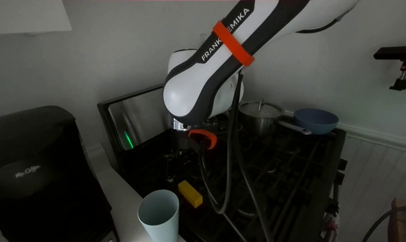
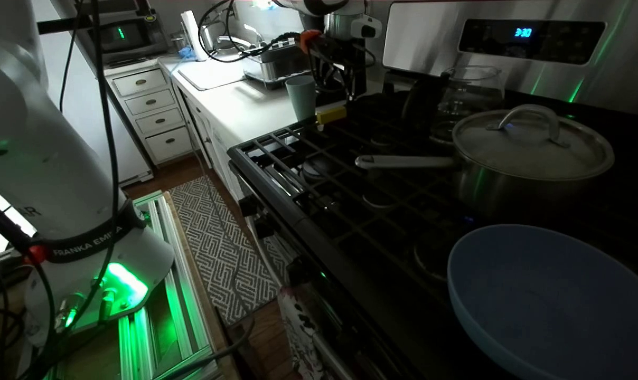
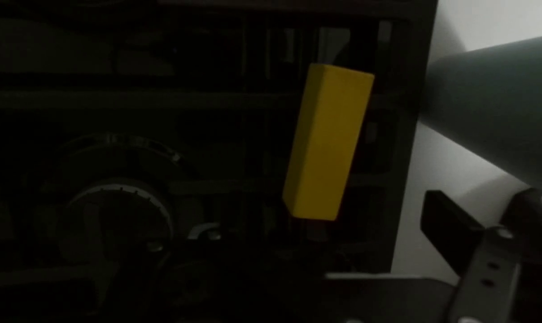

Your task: Pick up the yellow bar on top of the stove plate and move it into the light blue bowl on the right front plate of the stove

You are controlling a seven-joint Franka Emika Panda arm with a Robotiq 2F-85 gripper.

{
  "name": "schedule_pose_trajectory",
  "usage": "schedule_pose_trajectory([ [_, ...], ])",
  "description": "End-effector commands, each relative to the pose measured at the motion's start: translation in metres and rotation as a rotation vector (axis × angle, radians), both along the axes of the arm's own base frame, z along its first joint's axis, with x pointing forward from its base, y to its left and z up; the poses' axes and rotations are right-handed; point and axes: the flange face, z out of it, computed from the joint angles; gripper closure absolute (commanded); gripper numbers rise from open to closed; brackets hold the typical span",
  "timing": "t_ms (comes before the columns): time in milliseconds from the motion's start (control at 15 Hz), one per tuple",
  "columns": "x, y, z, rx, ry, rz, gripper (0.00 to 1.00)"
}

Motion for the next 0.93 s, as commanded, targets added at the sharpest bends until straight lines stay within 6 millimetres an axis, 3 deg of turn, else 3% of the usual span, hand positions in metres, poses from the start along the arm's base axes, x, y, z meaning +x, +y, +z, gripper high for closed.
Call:
schedule_pose_trajectory([
  [0, 0.008, 0.013, -0.011, 0.006, 0.006, -0.002, 0.00],
  [200, 0.003, 0.014, -0.031, -0.006, 0.045, -0.005, 0.00],
  [267, 0.001, 0.013, -0.037, -0.012, 0.058, -0.008, 0.25],
  [333, 0.000, 0.011, -0.041, -0.019, 0.064, -0.011, 0.26],
  [467, -0.001, 0.008, -0.043, -0.038, 0.073, -0.018, 0.41],
  [867, -0.012, 0.008, -0.021, -0.091, 0.084, -0.006, 0.84],
])
